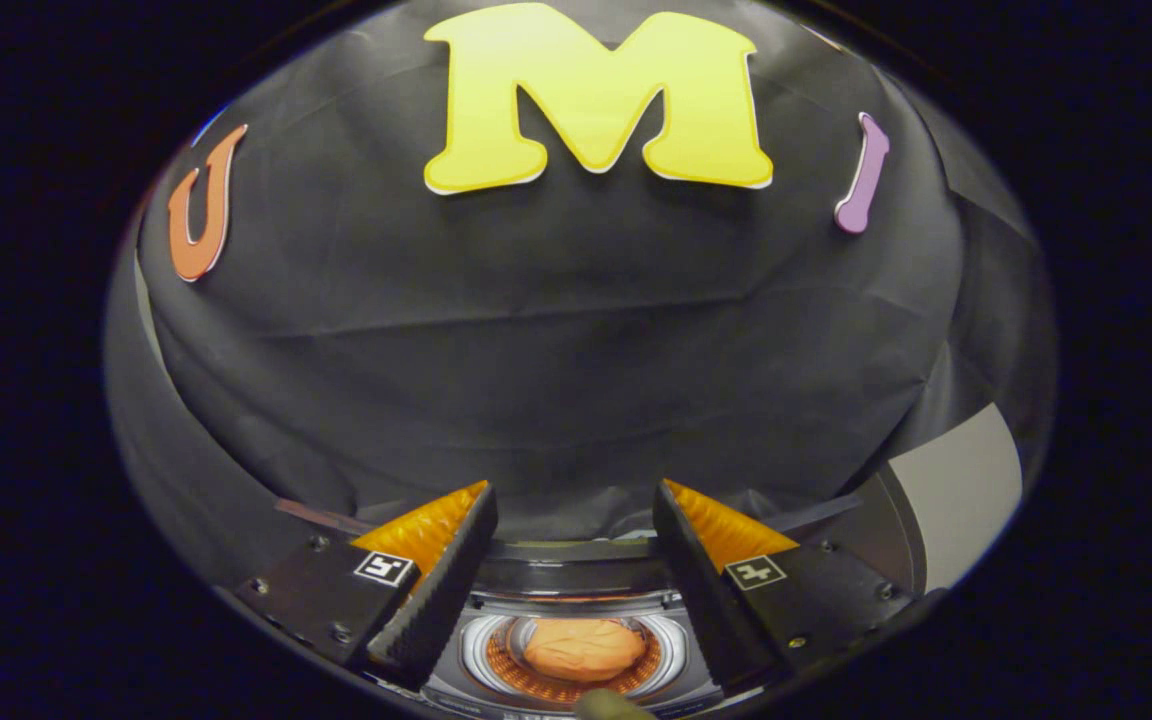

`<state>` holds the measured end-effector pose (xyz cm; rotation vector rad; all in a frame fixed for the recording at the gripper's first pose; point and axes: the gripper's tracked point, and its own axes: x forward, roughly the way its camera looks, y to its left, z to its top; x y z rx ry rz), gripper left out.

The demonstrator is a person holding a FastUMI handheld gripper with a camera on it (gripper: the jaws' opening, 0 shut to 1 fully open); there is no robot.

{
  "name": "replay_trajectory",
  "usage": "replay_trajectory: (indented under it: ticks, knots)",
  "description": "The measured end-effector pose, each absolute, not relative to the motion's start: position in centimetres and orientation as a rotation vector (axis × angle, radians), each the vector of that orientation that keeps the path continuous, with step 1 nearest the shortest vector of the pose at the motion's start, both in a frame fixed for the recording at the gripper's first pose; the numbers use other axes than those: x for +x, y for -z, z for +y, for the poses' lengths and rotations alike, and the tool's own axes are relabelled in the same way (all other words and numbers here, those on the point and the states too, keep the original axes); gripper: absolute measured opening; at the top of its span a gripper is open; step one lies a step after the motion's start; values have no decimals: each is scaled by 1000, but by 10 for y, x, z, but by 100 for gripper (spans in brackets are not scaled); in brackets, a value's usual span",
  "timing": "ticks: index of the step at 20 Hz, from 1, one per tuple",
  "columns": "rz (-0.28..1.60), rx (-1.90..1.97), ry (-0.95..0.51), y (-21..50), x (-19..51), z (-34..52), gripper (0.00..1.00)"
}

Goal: Put the clothes into the washing machine and then close the washing machine lid.

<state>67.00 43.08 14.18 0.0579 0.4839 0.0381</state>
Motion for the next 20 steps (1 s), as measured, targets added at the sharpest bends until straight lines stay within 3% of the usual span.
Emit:
replay_trajectory:
  ticks: [7, 20]
  knots:
    - [367, 40, -65, -141, 655, 429, 99]
    - [331, 45, -98, -129, 603, 426, 98]
